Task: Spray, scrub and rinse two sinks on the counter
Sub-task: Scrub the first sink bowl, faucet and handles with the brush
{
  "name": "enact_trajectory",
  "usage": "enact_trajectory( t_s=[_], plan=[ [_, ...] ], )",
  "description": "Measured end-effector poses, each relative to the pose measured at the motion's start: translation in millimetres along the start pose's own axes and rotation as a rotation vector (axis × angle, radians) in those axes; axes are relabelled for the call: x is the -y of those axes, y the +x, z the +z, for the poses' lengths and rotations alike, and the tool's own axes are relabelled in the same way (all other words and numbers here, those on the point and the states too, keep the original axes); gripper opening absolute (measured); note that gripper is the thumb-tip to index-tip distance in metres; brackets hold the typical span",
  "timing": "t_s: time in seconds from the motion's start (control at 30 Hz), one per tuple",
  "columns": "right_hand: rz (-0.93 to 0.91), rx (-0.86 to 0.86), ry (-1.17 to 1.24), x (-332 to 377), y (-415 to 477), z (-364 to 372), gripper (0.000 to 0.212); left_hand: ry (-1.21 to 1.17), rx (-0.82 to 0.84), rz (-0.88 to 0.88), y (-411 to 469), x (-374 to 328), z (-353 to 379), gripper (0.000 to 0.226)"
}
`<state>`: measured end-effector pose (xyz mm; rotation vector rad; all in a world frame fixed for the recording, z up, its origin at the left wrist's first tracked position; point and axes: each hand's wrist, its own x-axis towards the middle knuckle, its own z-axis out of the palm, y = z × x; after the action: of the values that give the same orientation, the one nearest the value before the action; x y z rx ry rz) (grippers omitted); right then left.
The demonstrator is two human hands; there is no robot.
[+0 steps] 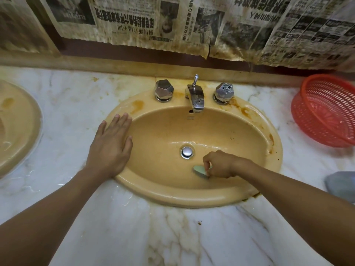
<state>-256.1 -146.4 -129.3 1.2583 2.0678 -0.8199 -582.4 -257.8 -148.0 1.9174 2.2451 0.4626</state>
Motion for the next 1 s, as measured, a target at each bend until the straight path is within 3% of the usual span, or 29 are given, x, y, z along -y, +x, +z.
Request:
enact_trajectory(
  t_s=[0.17,0.33,0.47,0.7,0.77,0.87,1.0],
  plan=[
    [-0.202,0.03,0.16,36.2,-6.3,18.6,0.009,0.001,-0.002,0.003,-0.1,1.9,-0.6,0.067],
    [-0.207,0.019,0.113,10.0,-20.0,5.5,0.009,-0.012,0.001,0.007,0.1,2.3,-0.3,0.067],
    [-0.249,0.092,0.394,26.3,-21.2,5.7,0.009,-0.006,0.001,0.008,0.8,3.4,0.3,0.066],
    [-0.241,0.244,0.541,45.9,-35.2,-7.3,0.009,-0.002,0.01,0.009,-0.5,2.5,-0.7,0.067],
    [-0.214,0.222,0.34,15.7,-42.0,-18.3,0.008,-0.002,0.014,0.014,-0.5,2.1,-1.5,0.067],
    [-0.007,0.116,-0.194,-57.6,-44.4,-46.8,0.006,0.008,0.023,0.018,0.0,1.2,-1.9,0.068],
    [0.09,-0.134,-0.413,-104.7,-50.5,-91.3,0.005,0.041,0.03,0.033,1.6,1.9,1.3,0.07]
  ],
)
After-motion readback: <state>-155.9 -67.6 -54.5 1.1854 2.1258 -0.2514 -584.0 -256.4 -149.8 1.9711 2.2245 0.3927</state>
